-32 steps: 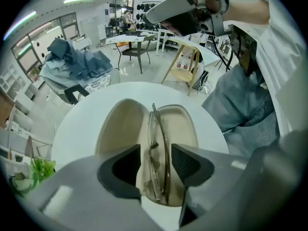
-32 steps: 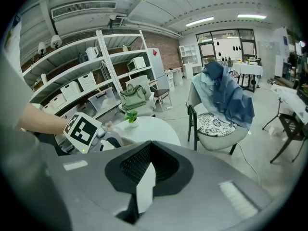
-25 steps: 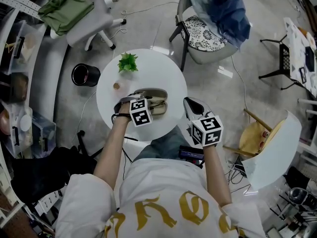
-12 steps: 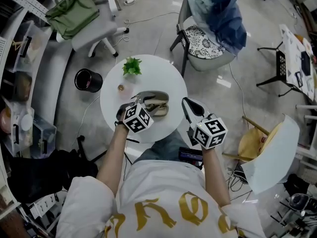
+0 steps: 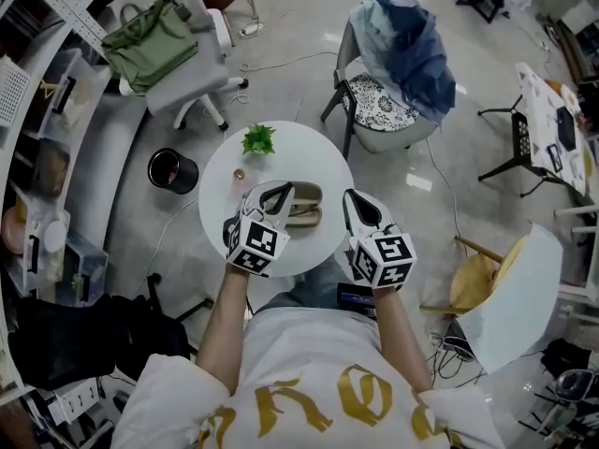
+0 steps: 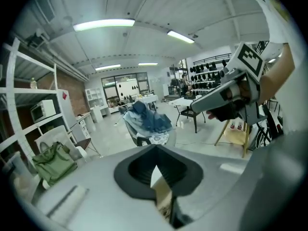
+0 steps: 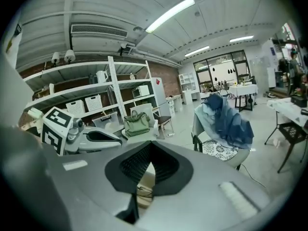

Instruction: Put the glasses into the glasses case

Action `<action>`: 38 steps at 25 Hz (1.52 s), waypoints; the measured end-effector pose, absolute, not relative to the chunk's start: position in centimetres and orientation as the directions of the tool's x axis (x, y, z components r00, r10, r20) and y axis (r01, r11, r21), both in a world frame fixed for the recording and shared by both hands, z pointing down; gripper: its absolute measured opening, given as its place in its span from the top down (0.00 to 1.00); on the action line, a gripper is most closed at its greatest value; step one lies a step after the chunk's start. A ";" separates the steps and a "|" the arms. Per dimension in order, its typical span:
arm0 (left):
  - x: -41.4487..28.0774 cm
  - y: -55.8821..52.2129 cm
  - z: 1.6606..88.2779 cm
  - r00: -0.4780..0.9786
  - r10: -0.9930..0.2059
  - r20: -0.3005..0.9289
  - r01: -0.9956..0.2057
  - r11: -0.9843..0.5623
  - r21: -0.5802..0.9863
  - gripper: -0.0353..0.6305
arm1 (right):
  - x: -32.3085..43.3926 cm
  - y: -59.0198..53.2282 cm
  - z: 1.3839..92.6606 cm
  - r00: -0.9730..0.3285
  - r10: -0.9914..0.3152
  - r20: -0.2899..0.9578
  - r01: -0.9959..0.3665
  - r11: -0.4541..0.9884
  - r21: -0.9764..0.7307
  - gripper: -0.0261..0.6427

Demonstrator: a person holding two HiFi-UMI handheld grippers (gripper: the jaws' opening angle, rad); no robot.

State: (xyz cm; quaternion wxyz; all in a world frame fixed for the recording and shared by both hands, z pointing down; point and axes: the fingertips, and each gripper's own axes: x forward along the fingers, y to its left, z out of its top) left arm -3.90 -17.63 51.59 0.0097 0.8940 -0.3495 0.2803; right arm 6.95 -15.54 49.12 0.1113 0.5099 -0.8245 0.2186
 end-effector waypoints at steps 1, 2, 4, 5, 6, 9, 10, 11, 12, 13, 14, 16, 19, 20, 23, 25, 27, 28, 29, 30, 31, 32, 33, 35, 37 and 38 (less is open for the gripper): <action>-4.1 -17.4 50.7 0.599 -0.633 0.490 -0.642 -0.746 -0.179 0.94 | 6.9 -15.4 48.9 -0.450 -0.797 0.403 -0.892 0.380 -0.246 0.92; -4.2 -17.2 49.9 0.600 -0.646 0.472 -0.654 -0.736 -0.175 0.94 | 6.8 -15.2 48.5 -0.449 -0.801 0.396 -0.892 0.376 -0.250 0.92; -4.5 -16.8 48.5 0.597 -0.670 0.441 -0.685 -0.712 -0.155 0.94 | 6.5 -14.9 47.7 -0.453 -0.810 0.373 -0.888 0.373 -0.270 0.92; -4.8 -16.6 47.9 0.596 -0.679 0.427 -0.702 -0.700 -0.132 0.94 | 6.3 -14.7 47.1 -0.458 -0.814 0.357 -0.883 0.370 -0.289 0.92; -5.1 -16.3 47.3 0.602 -0.684 0.412 -0.719 -0.689 -0.094 0.94 | 6.2 -14.4 46.4 -0.464 -0.819 0.338 -0.876 0.365 -0.317 0.92; -5.8 -15.5 45.4 0.643 -0.690 0.334 -0.749 -0.658 0.083 0.94 | 6.1 -13.8 44.4 -0.487 -0.829 0.274 -0.841 0.360 -0.403 0.92; -6.1 -15.5 44.9 0.645 -0.698 0.310 -0.756 -0.642 0.126 0.94 | 6.1 -13.7 44.0 -0.495 -0.827 0.264 -0.834 0.368 -0.411 0.92; -6.5 -15.5 44.5 0.639 -0.710 0.296 -0.766 -0.625 0.153 0.94 | 6.1 -13.8 43.7 -0.507 -0.822 0.258 -0.827 0.380 -0.414 0.92; -6.9 -15.6 44.2 0.629 -0.724 0.285 -0.776 -0.607 0.170 0.94 | 6.0 -13.9 43.4 -0.519 -0.816 0.254 -0.822 0.395 -0.411 0.92; -7.3 -15.8 43.9 0.618 -0.738 0.273 -0.786 -0.591 0.181 0.94 | 6.0 -14.1 43.1 -0.523 -0.813 0.254 -0.824 0.408 -0.393 0.92; -7.7 -15.9 43.5 0.607 -0.752 0.257 -0.795 -0.575 0.192 0.94 | 6.0 -14.3 42.8 -0.513 -0.817 0.262 -0.839 0.413 -0.355 0.92; -8.6 -16.2 42.5 0.583 -0.783 0.218 -0.811 -0.544 0.214 0.95 | 6.1 -14.6 42.3 -0.473 -0.834 0.283 -0.876 0.409 -0.256 0.92; -9.2 -16.3 41.1 0.566 -0.805 0.175 -0.820 -0.528 0.223 0.95 | 5.7 -14.4 41.8 -0.450 -0.846 0.286 -0.892 0.408 -0.195 0.92; -9.2 -16.3 40.8 0.569 -0.804 0.172 -0.818 -0.533 0.217 0.95 | 5.6 -14.3 41.7 -0.449 -0.847 0.286 -0.893 0.409 -0.190 0.92; -9.0 -16.3 40.5 0.573 -0.800 0.176 -0.817 -0.541 0.202 0.95 | 5.1 -14.1 41.9 -0.448 -0.844 0.295 -0.894 0.415 -0.173 0.92; -9.1 -16.1 40.3 0.577 -0.801 0.163 -0.813 -0.544 0.207 0.95 | 4.9 -14.0 42.0 -0.453 -0.839 0.301 -0.891 0.420 -0.169 0.92; -9.1 -15.9 40.4 0.582 -0.799 0.153 -0.809 -0.548 0.213 0.95 | 4.9 -13.9 42.2 -0.457 -0.836 0.303 -0.889 0.424 -0.172 0.92; -9.1 -15.9 40.6 0.581 -0.799 0.156 -0.810 -0.547 0.211 0.95 | 5.0 -13.9 42.2 -0.458 -0.835 0.304 -0.889 0.424 -0.173 0.92; -9.1 -15.9 40.8 0.577 -0.800 0.162 -0.813 -0.544 0.208 0.95 | 5.1 -13.9 42.3 -0.456 -0.836 0.306 -0.890 0.423 -0.172 0.92; -9.1 -15.9 40.9 0.574 -0.802 0.167 -0.816 -0.541 0.205 0.95 | 5.2 -14.0 42.4 -0.455 -0.835 0.309 -0.891 0.423 -0.166 0.92; -9.0 -16.0 41.0 0.570 -0.804 0.170 -0.818 -0.537 0.206 0.95 | 5.4 -14.0 42.4 -0.455 -0.834 0.312 -0.891 0.426 -0.158 0.92; -9.0 -16.1 41.0 0.567 -0.805 0.171 -0.820 -0.534 0.206 0.95 | 5.5 -14.0 42.5 -0.456 -0.832 0.314 -0.890 0.430 -0.152 0.92; -8.9 -16.1 41.0 0.565 -0.807 0.172 -0.822 -0.532 0.204 0.95 | 5.6 -14.1 42.5 -0.459 -0.831 0.314 -0.888 0.434 -0.151 0.92; -8.8 -16.1 41.0 0.564 -0.809 0.168 -0.823 -0.533 0.198 0.95 | 5.7 -14.1 42.6 -0.462 -0.830 0.312 -0.887 0.433 -0.162 0.92; -8.7 -16.0 40.6 0.571 -0.809 0.140 -0.815 -0.540 0.210 0.95 | 5.8 -14.1 42.6 -0.466 -0.829 0.311 -0.885 0.438 -0.157 0.92; -8.8 -15.9 40.4 0.573 -0.810 0.124 -0.812 -0.541 0.221 0.95 | 5.8 -14.0 42.6 -0.469 -0.827 0.310 -0.883 0.446 -0.147 0.92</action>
